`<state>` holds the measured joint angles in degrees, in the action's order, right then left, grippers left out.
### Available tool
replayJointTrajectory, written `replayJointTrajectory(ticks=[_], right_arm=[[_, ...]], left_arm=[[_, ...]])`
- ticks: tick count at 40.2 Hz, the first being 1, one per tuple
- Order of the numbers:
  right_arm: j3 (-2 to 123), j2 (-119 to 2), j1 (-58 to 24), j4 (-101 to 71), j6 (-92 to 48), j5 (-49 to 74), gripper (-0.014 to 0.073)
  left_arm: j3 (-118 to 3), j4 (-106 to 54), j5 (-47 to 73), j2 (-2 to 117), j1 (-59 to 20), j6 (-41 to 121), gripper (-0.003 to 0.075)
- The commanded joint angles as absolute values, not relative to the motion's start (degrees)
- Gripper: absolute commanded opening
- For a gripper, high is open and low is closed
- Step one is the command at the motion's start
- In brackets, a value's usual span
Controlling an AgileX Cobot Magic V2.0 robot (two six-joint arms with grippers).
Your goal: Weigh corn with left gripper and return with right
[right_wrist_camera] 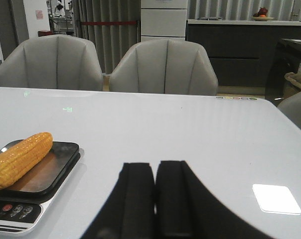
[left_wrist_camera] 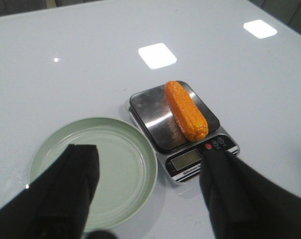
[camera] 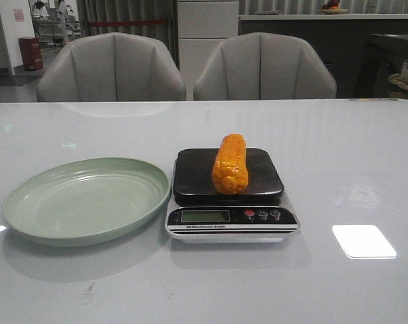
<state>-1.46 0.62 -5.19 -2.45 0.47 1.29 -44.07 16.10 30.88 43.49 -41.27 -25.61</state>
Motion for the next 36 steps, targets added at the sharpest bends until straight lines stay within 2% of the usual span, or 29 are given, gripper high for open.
replayJointTrajectory(ticks=[1, 14, 24, 28, 36], right_arm=[[-1.7, 1.7, -5.0, -1.8, 0.0, -3.0, 0.0159], [-1.7, 1.7, -5.0, -1.8, 0.0, -3.0, 0.0159], [-1.7, 1.7, -5.0, -1.8, 0.0, -3.0, 0.0159], [-1.7, 1.7, -5.0, -1.8, 0.0, -3.0, 0.0159], [-1.7, 1.7, -5.0, -1.8, 0.0, -3.0, 0.0159]], left_arm=[[-41.8, 17.2, 27.2, 36.1, -41.3, -26.2, 0.0499], [-30.0, 16.9, 27.9, 13.9, -41.3, -19.9, 0.0499], [-26.4, 16.9, 35.6, 0.2, -41.3, -12.4, 0.0485], [-25.7, 16.7, 34.6, -1.7, -41.3, -12.4, 0.0404], [-25.2, 16.7, 33.8, -1.1, -41.3, -12.3, 0.0104]])
